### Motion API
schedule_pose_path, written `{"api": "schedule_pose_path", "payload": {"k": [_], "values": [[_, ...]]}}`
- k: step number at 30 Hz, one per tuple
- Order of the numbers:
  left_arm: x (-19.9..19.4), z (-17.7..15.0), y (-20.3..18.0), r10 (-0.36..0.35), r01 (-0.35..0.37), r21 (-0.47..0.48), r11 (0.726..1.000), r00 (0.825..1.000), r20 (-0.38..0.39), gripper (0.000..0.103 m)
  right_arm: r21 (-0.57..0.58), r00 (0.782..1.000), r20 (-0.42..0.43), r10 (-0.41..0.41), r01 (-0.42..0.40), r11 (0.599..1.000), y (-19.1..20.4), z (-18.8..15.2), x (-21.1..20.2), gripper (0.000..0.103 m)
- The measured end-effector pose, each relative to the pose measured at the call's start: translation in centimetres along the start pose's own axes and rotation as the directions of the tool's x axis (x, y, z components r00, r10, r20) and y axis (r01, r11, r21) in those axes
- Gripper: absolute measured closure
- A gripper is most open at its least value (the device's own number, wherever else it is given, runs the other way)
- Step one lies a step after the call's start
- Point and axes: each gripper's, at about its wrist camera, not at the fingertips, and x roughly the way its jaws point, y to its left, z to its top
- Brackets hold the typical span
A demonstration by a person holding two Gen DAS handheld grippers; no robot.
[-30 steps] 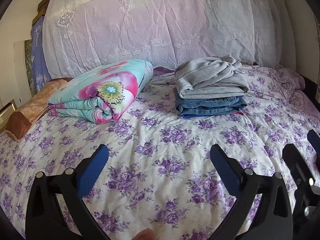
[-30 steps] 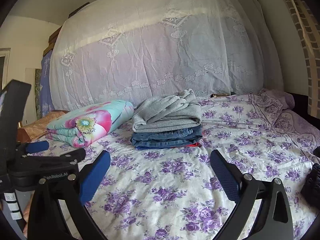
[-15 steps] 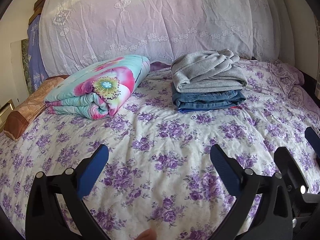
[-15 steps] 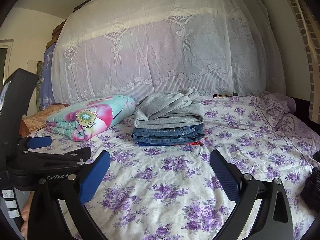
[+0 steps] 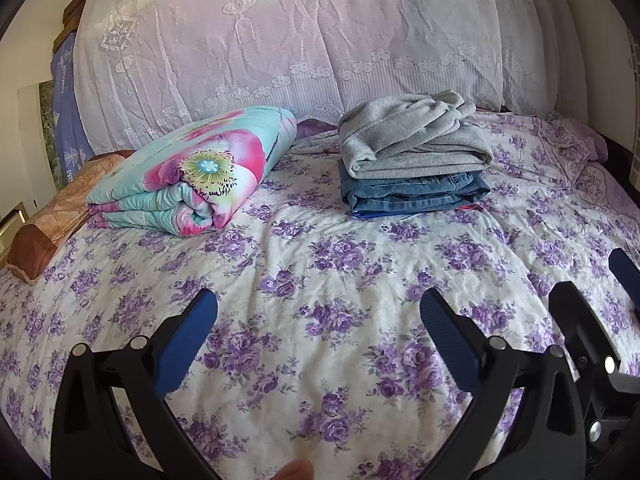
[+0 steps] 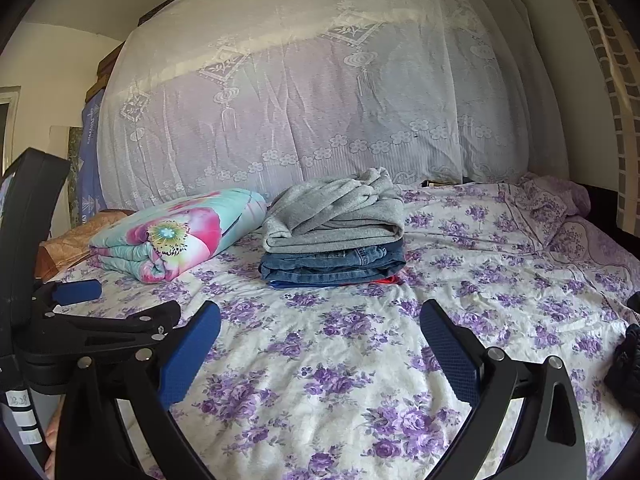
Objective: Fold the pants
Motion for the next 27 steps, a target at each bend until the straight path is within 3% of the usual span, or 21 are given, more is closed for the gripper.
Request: {"api": "schedule_pose_path", "payload": {"k": [19, 27], "values": [[0.6, -0.2, -0.2, 0.013, -0.012, 0.018, 1.0, 1.0, -0.013, 0.004, 0.014, 1.0, -0.031, 0.002, -0.002, 1.0, -0.2, -0.3, 0.5, 0.003], [1.2, -0.5, -0.5, 0.018, -0.017, 0.035, 0.999, 0.999, -0.028, 0.004, 0.012, 0.988, -0.156, -0.013, 0.015, 1.0, -0.7, -0.6, 2.4, 0.003]]}}
